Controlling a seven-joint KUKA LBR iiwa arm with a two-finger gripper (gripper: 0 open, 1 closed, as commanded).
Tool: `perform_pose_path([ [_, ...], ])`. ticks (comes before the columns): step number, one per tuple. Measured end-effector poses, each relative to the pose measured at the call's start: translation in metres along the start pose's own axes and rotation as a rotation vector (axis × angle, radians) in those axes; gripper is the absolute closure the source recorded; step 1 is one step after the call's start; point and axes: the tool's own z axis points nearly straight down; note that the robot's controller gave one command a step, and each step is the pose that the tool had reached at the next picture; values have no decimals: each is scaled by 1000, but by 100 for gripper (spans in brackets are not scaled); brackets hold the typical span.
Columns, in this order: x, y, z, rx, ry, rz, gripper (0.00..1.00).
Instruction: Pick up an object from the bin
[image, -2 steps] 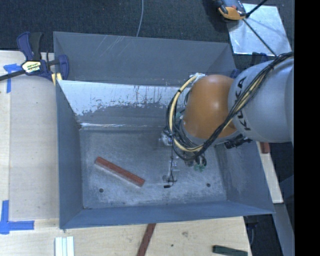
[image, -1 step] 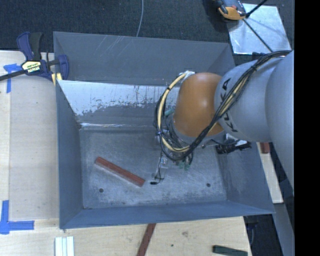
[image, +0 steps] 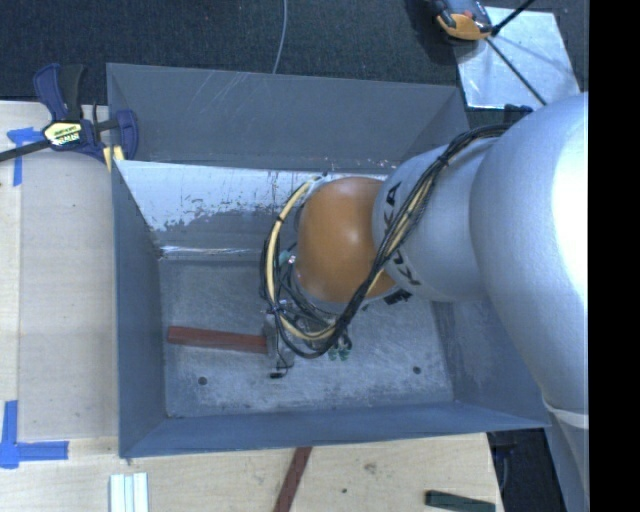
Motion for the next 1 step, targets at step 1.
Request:
perform_pose_path([
  [1,-1,-1,1,1,-7,1,0],
])
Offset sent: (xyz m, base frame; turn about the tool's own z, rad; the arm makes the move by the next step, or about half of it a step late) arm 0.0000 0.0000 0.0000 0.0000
